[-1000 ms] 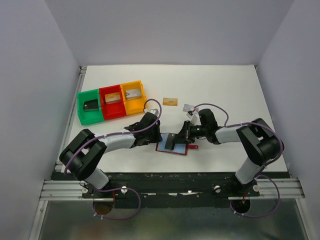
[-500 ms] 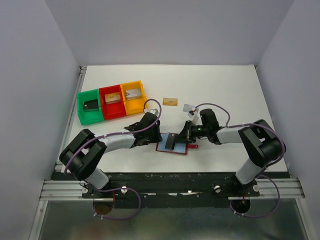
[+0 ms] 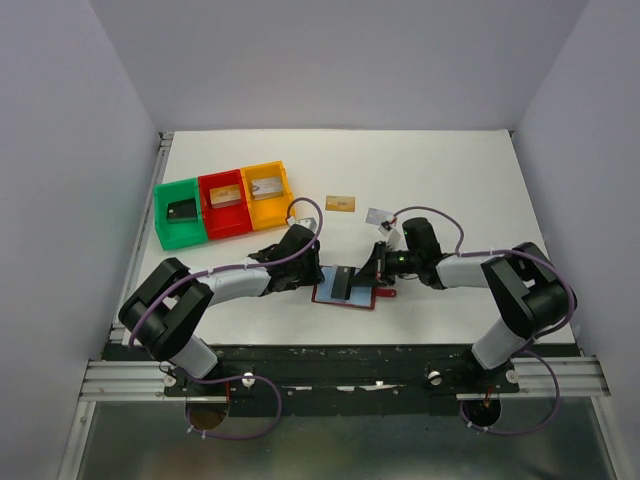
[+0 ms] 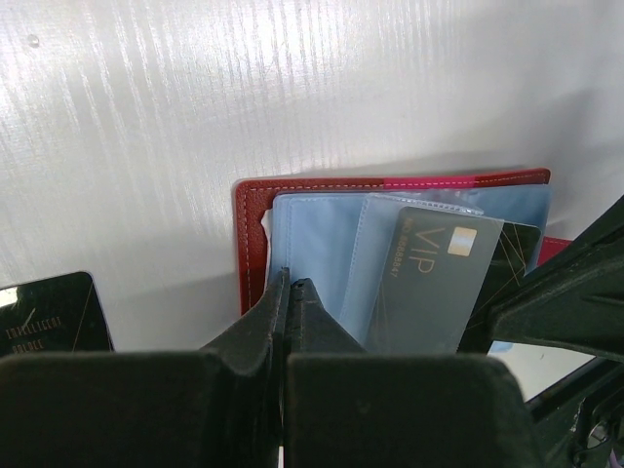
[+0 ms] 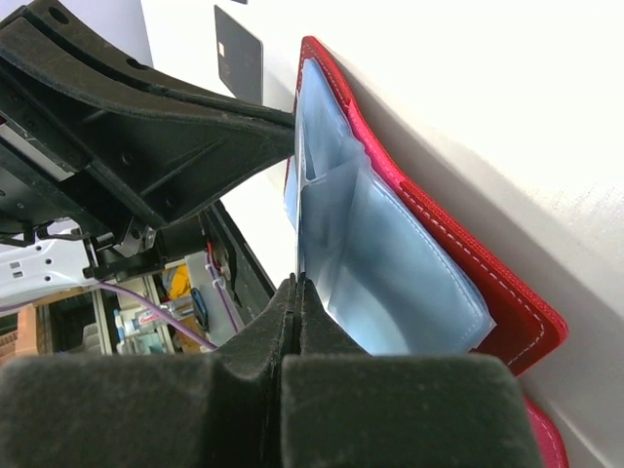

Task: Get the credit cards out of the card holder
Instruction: Remove the credit card from the card holder.

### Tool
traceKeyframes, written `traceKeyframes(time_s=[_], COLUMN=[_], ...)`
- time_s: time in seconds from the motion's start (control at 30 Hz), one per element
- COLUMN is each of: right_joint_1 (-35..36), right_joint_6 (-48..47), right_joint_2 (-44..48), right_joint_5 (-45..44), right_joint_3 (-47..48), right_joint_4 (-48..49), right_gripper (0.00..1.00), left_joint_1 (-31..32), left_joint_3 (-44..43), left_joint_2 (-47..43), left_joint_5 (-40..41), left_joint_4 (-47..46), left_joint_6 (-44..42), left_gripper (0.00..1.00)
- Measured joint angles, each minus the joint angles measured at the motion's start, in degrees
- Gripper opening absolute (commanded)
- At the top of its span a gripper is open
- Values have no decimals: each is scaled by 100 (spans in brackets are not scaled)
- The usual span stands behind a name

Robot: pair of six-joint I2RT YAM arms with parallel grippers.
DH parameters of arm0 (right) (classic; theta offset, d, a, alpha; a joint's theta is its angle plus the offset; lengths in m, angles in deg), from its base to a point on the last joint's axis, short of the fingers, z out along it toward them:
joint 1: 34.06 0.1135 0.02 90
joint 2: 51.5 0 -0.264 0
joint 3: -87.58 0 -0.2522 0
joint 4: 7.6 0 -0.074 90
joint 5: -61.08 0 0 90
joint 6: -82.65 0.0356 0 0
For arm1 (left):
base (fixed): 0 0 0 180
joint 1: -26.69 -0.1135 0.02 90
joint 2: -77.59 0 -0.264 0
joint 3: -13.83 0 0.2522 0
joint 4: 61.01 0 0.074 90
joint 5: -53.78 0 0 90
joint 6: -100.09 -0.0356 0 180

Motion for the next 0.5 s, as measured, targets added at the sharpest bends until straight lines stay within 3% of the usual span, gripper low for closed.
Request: traceKeyframes(time_s=[0.5], right_joint_1=[-240], right_joint_6=[-531], right_joint_2=[861], right_joint_5=[-411], right_joint_3=[0], right_joint_4=[-1167], right_gripper=[0], left_joint_1=[-2], left_joint_3=[24], left_joint_2=[-24], left_joint_5=[85], left_joint_4=[4], left_joint_6=[59], left_gripper=[0])
